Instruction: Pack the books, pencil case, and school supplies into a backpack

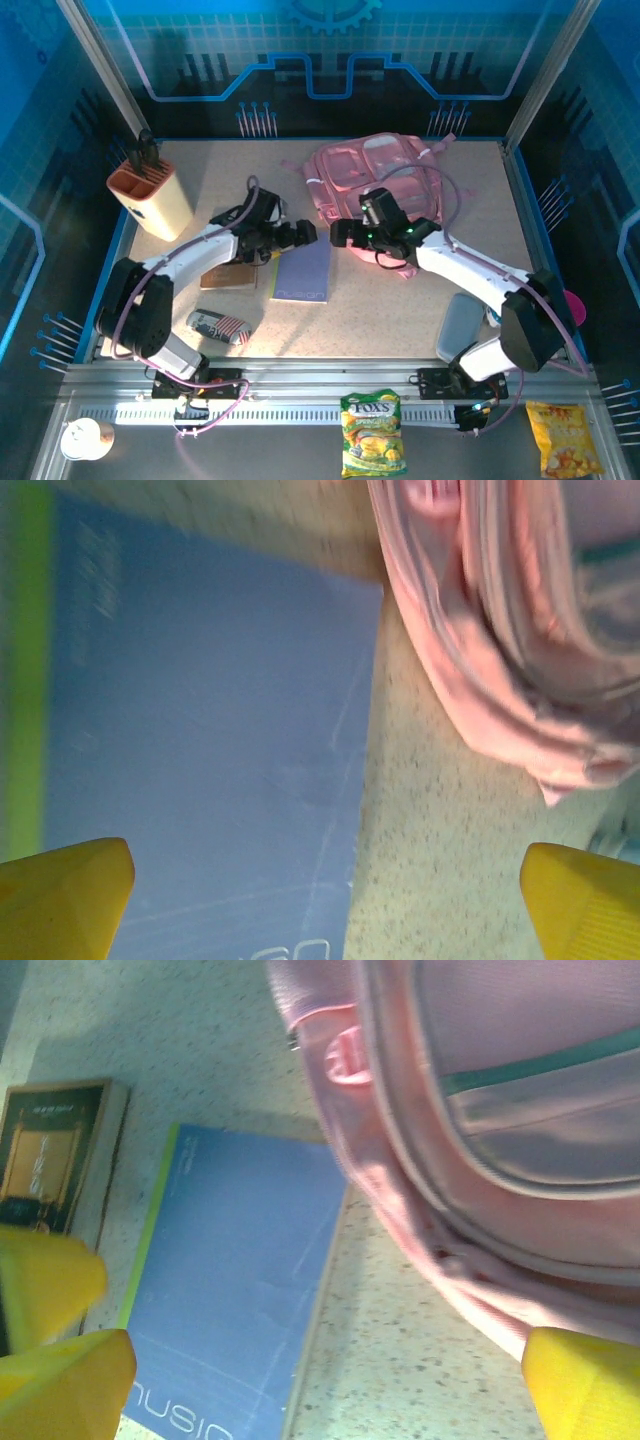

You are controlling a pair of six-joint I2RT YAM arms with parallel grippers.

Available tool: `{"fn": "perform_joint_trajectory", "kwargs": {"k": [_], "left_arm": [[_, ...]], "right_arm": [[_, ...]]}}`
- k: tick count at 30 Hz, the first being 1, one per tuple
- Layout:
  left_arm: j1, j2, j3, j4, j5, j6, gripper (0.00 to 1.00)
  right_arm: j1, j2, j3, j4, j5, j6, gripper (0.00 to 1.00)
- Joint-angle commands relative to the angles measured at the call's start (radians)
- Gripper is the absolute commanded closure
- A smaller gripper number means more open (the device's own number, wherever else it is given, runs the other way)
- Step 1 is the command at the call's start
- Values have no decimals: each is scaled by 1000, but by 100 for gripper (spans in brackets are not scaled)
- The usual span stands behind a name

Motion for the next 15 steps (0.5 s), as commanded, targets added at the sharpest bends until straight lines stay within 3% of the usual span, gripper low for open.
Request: {"fn": "perform_joint_trajectory", "kwargs": {"k": [1, 6, 11, 15], "left_arm": [[27, -34, 4, -85, -108, 79, 1], [51, -57, -28, -83, -139, 141, 1], [65, -32, -43, -76, -96, 158, 1], [73, 4, -53, -68, -70, 167, 8]], "right_arm": [[58, 70, 38, 13, 12, 0, 0], [118, 195, 103, -3, -10, 59, 4], [128, 321, 186, -86, -4, 120, 24], [129, 386, 221, -114, -14, 136, 40]]}}
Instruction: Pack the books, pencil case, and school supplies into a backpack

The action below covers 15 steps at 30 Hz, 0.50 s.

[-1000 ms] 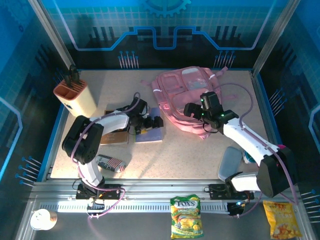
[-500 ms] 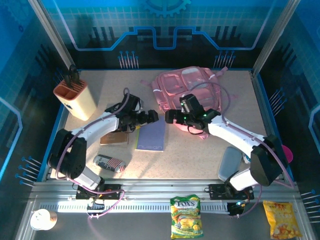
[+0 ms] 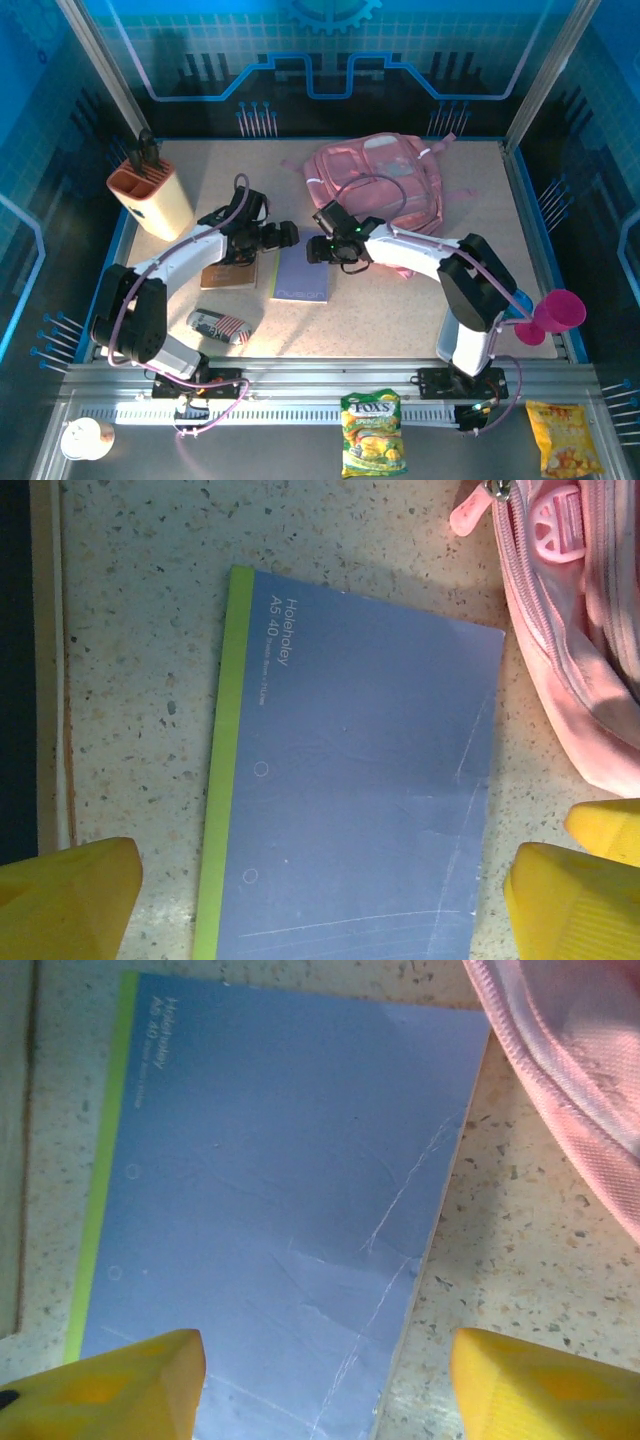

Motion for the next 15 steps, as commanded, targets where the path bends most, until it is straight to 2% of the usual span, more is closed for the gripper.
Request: {"fn": "perform_joint_trajectory", "kwargs": {"k": [1, 10, 15], "left_arm": [[14, 30, -23, -11, 33, 33, 9], [23, 118, -17, -6, 69, 50, 29], [26, 155, -12, -25, 49, 54, 39]], "right_arm": [[7, 49, 44, -64, -5, 29, 43], [6, 128, 86, -119, 7, 39, 61], [6, 158, 102, -155, 36, 50, 64]]}}
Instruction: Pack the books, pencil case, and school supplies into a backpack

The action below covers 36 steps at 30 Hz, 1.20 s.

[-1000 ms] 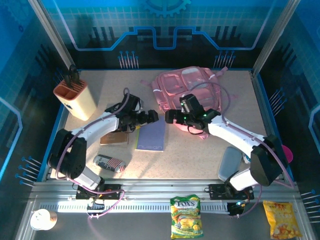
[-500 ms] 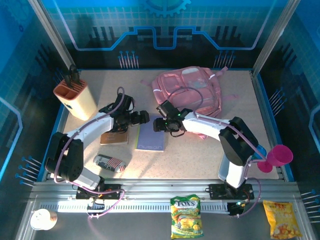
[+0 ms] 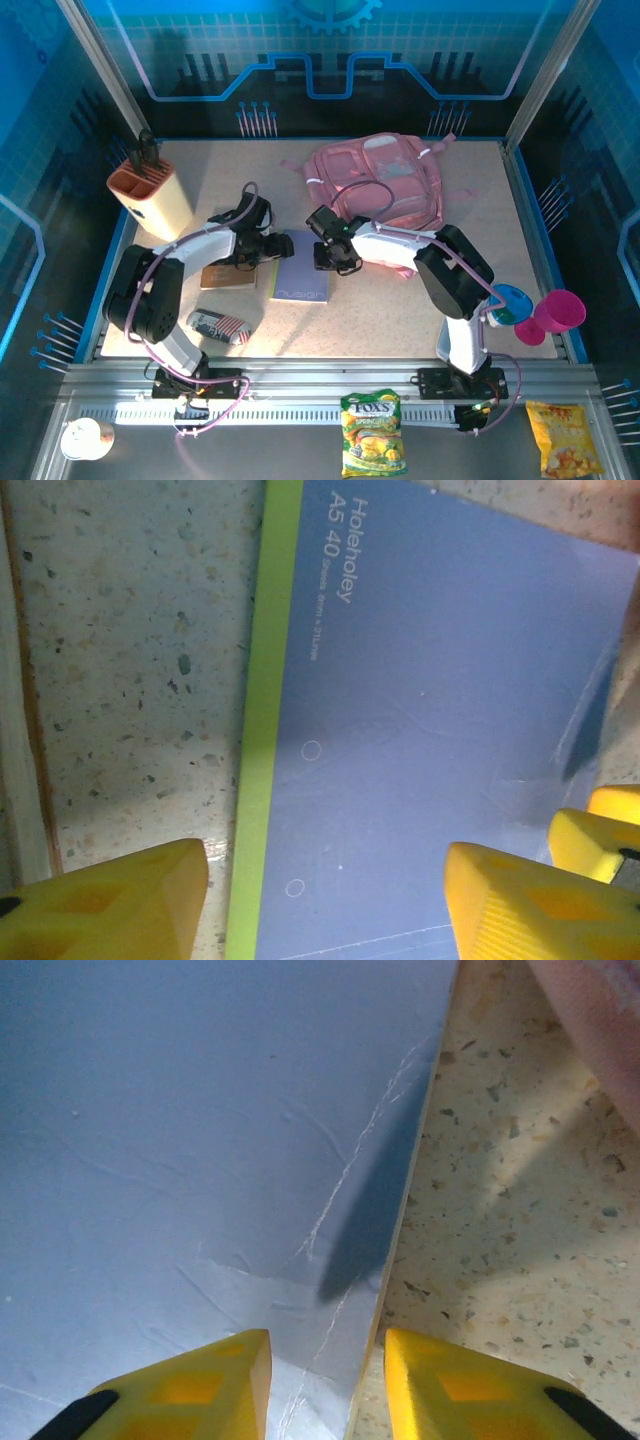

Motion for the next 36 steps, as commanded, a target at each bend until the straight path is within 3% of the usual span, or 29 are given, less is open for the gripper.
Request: {"fn": "perform_joint_trajectory", "kwargs": {"k": [1, 25, 36], "left_arm": [[14, 26, -3, -18, 3, 7, 40], [39, 93, -25, 51, 176, -43, 51], [42, -61, -24, 58, 427, -25, 54]], "right_arm": [[6, 28, 29, -63, 43, 17, 65], [-3, 77, 35, -58, 19, 8, 68], [-14, 95, 32, -56, 7, 26, 71]]}}
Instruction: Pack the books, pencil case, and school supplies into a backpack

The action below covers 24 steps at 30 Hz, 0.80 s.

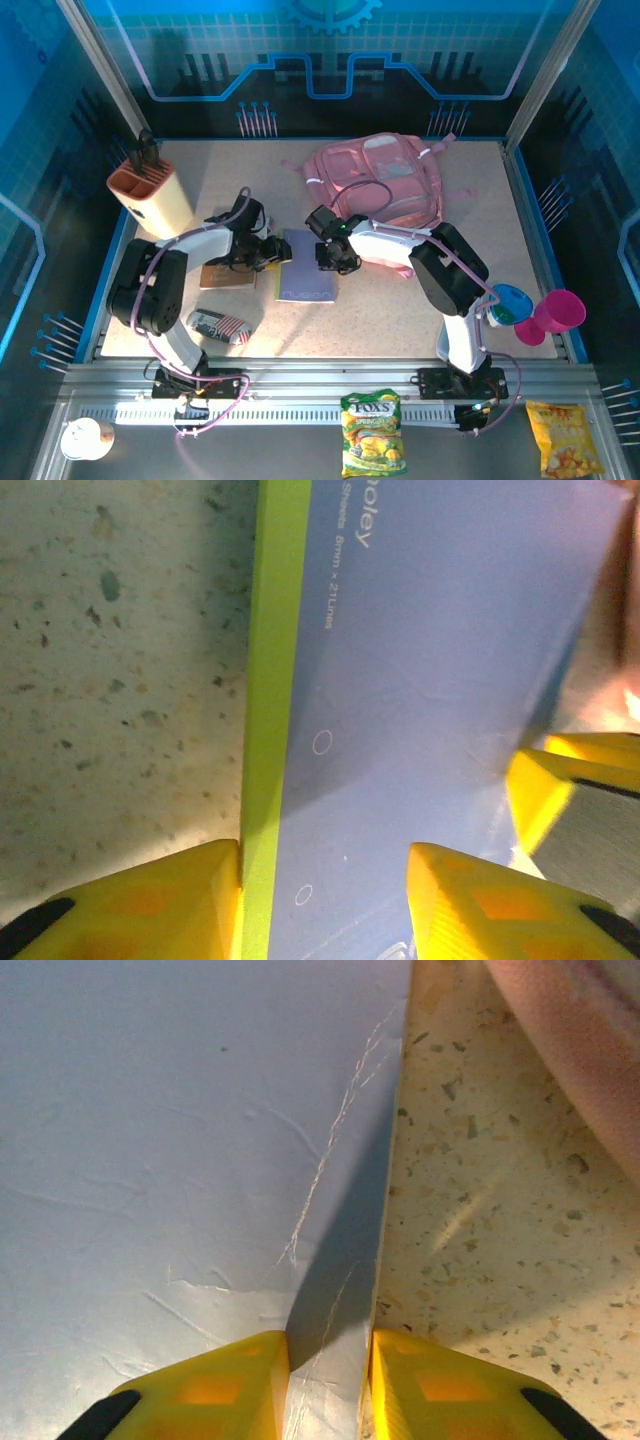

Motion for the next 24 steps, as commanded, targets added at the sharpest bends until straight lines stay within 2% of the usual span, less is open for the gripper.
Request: {"fn": "perform_joint_trajectory", "kwargs": {"k": [1, 6, 16, 21, 24], "left_arm": [[-13, -87, -6, 48, 206, -5, 55], [-13, -84, -40, 108, 267, -44, 59], [-14, 2, -14, 70, 197, -41, 68], [-12, -14, -3, 45, 138, -38, 78], [-6, -39, 3, 25, 95, -38, 90]], "right_arm": [[-9, 65, 6, -14, -16, 19, 72], [-14, 70, 3, -18, -16, 25, 74], [-20, 59, -18, -5, -15, 29, 75], [-23, 44, -26, 6, -13, 26, 75], [-31, 8, -35, 24, -17, 5, 73]]}}
